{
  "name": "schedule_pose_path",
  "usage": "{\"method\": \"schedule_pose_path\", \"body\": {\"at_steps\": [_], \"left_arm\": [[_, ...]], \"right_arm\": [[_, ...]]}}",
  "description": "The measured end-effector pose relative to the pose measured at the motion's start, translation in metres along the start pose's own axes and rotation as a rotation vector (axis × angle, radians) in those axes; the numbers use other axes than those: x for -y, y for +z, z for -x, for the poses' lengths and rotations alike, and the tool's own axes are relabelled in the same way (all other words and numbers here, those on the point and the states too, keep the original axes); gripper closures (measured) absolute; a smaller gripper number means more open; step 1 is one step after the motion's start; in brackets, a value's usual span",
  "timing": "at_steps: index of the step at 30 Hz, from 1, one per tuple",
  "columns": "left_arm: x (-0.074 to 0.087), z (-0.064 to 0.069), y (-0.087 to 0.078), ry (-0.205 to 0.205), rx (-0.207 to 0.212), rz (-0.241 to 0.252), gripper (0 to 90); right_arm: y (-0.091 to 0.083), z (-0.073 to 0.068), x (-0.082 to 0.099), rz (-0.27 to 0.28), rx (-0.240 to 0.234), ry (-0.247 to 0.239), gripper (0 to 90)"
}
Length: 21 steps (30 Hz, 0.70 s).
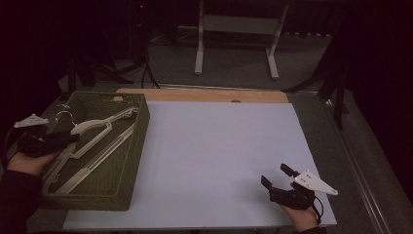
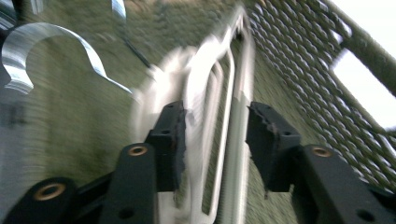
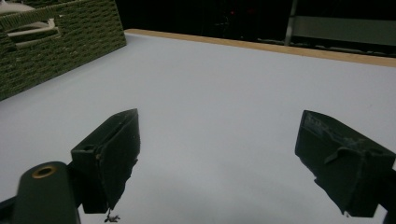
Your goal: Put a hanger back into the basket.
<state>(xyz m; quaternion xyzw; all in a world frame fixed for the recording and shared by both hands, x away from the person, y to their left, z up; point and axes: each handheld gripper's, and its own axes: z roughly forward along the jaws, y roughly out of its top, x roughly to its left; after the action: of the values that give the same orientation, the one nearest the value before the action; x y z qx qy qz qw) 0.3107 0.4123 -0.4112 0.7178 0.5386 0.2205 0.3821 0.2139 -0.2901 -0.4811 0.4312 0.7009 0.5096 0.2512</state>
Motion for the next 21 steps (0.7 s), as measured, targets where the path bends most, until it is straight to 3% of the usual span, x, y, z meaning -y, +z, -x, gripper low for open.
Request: {"method": "schedule_pose_path", "body": {"at_steps": [2, 3, 5, 8, 15, 19, 21], "left_arm": [[-0.002, 0.003, -0.013, 0.004, -0.092, 0.069, 42.5], [-0.002, 0.004, -0.019, 0.005, -0.117, 0.105, 38.6], [-0.002, 0.006, -0.031, -0.007, -0.106, 0.168, 29.0], [0.001, 0.017, -0.047, 0.025, -0.102, 0.239, 16.1], [0.008, 0.058, -0.076, 0.072, -0.137, 0.362, 7.8], [0.014, 0.079, -0.086, 0.072, -0.090, 0.412, 7.7], [0.016, 0.091, -0.087, 0.075, -0.085, 0.414, 7.7]], "right_arm": [[0.000, 0.000, 0.000, 0.001, 0.000, 0.001, 14.0], [0.000, 0.000, 0.000, 0.000, -0.001, 0.002, 14.0], [0.000, 0.000, 0.000, 0.001, 0.002, 0.000, 14.0], [0.001, 0.000, 0.000, -0.001, 0.001, -0.002, 14.0], [0.002, -0.001, 0.001, -0.004, -0.001, -0.003, 14.0], [0.002, 0.000, 0.001, -0.009, 0.002, 0.002, 14.0], [0.001, 0.000, 0.001, -0.008, 0.004, 0.002, 14.0]]}}
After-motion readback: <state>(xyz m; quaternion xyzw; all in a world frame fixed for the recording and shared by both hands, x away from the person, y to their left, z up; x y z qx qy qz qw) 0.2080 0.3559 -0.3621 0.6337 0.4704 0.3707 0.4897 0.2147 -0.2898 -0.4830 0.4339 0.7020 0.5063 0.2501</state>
